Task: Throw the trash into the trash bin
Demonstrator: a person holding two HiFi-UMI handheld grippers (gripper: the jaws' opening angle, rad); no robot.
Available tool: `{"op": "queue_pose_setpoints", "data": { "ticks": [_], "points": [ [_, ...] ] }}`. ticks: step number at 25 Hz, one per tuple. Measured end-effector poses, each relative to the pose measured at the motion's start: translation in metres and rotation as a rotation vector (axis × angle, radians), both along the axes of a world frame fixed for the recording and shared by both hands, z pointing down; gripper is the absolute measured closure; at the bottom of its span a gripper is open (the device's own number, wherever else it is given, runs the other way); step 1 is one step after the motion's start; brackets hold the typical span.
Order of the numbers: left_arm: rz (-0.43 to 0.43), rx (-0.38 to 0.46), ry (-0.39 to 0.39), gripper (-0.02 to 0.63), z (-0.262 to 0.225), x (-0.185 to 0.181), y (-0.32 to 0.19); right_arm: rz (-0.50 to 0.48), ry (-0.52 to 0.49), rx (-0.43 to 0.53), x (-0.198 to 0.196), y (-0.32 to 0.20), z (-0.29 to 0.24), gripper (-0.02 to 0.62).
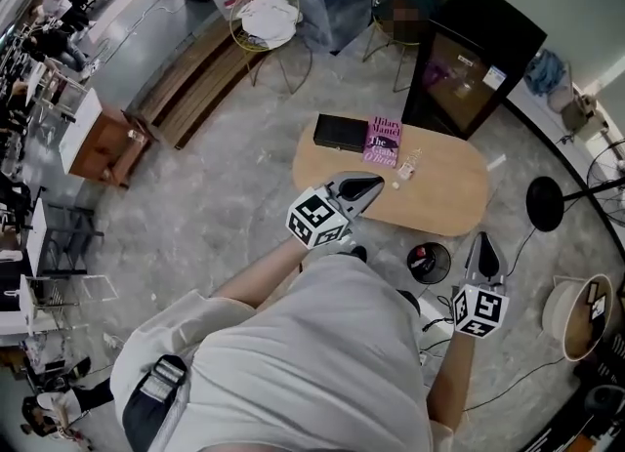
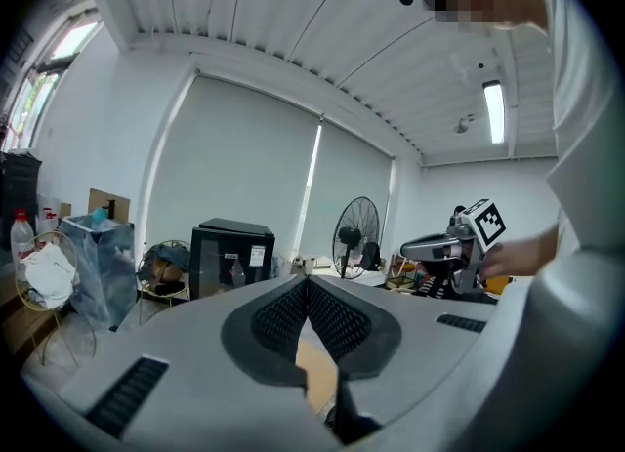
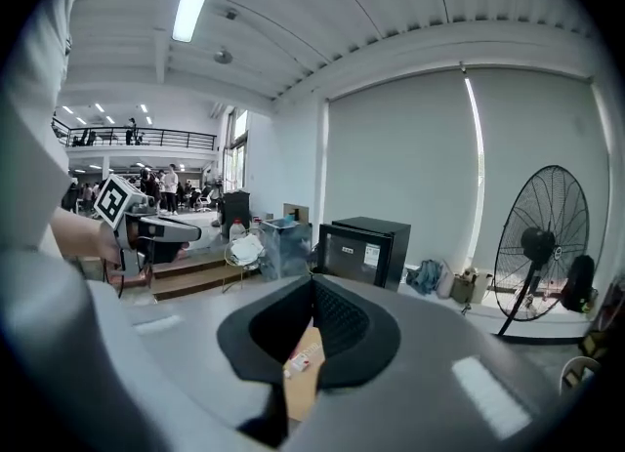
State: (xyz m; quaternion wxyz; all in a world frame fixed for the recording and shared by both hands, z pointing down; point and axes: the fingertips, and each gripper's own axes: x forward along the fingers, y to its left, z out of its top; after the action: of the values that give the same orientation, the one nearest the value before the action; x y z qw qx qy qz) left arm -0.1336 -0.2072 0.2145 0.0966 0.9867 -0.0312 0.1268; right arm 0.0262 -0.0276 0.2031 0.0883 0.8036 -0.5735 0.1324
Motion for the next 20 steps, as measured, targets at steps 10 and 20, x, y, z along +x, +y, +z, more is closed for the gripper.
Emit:
{"op": "queue_pose_setpoints", "data": {
  "ticks": [10, 20],
  "points": [
    [0.052, -0.024, -0.006, 0.600, 0.011, 0.028, -0.036, 0.053, 0.003, -0.023, 0.012, -0.025, 0.005, 0.584],
    [0.002, -0.034, -0.003, 0.600, 0.015, 0.044, -0.026, 0.025, -0.016, -0.019, 0.031, -0.015, 0.013, 0.584]
  ]
}}
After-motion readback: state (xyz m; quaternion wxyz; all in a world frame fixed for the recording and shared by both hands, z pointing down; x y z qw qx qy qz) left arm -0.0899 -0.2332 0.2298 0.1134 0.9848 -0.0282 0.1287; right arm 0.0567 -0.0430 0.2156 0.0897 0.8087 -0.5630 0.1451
